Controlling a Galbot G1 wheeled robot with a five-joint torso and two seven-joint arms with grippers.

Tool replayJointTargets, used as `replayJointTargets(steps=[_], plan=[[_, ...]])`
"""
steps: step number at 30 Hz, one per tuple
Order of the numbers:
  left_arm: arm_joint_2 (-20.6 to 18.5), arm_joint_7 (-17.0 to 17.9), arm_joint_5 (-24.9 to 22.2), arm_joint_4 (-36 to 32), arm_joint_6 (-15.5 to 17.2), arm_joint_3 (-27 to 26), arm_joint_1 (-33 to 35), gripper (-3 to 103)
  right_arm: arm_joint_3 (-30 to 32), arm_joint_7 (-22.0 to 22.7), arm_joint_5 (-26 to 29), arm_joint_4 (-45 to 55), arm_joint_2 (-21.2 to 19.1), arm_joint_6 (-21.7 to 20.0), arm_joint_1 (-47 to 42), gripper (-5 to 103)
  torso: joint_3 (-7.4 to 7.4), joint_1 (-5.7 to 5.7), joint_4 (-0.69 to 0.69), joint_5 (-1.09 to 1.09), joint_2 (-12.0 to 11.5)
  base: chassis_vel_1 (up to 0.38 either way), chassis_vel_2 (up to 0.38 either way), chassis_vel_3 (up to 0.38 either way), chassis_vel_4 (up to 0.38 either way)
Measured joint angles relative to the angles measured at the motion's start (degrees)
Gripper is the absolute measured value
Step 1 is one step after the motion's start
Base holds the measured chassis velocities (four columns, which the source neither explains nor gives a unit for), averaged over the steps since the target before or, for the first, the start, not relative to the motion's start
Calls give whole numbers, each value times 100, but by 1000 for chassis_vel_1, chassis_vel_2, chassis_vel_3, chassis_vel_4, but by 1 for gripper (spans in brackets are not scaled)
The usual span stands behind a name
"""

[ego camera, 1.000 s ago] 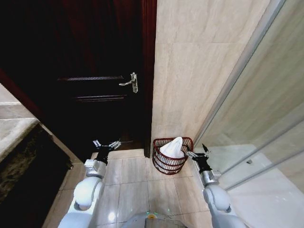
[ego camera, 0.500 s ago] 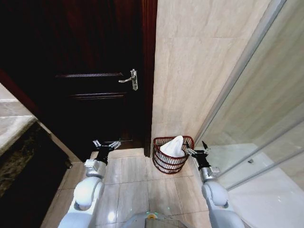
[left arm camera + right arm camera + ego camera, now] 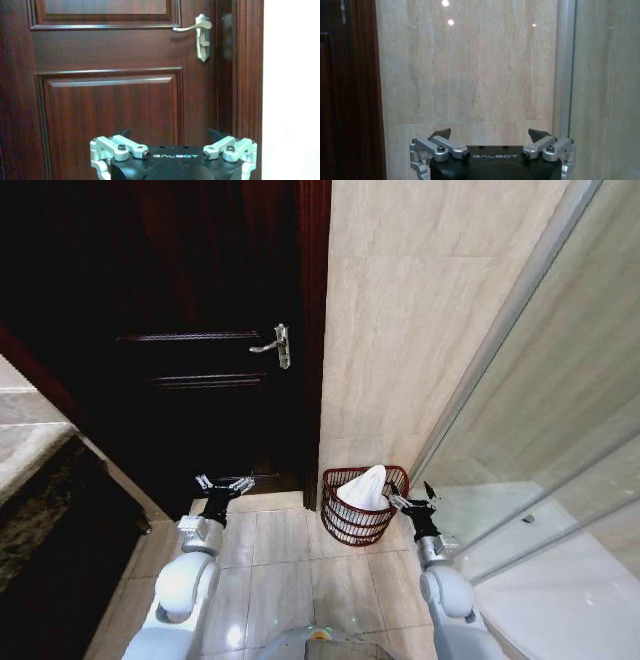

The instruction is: Discard the used towel into the hamper.

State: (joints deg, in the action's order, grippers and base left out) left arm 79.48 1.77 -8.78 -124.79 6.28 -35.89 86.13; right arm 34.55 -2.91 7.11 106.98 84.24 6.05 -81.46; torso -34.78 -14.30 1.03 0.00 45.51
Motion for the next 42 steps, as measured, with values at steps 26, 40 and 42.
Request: replayJointTargets(steps=[26, 40, 42], plan=[[374, 152, -72, 1715, -2190, 140, 155, 100, 59, -28, -57, 197, -44, -113, -58, 100, -20, -16, 0, 1, 37, 0, 0, 0, 0], [348, 76, -39, 1494, -2052, 169, 35, 100, 5, -185, 138, 145, -40, -331, -79, 100, -24, -19, 0, 1, 43, 0, 0, 0, 0], [358, 86, 0, 1522, -2012, 184, -13, 100, -27, -250, 278, 70, -40, -457, -91, 100, -25, -20, 0, 0, 44, 0, 0, 0, 0]])
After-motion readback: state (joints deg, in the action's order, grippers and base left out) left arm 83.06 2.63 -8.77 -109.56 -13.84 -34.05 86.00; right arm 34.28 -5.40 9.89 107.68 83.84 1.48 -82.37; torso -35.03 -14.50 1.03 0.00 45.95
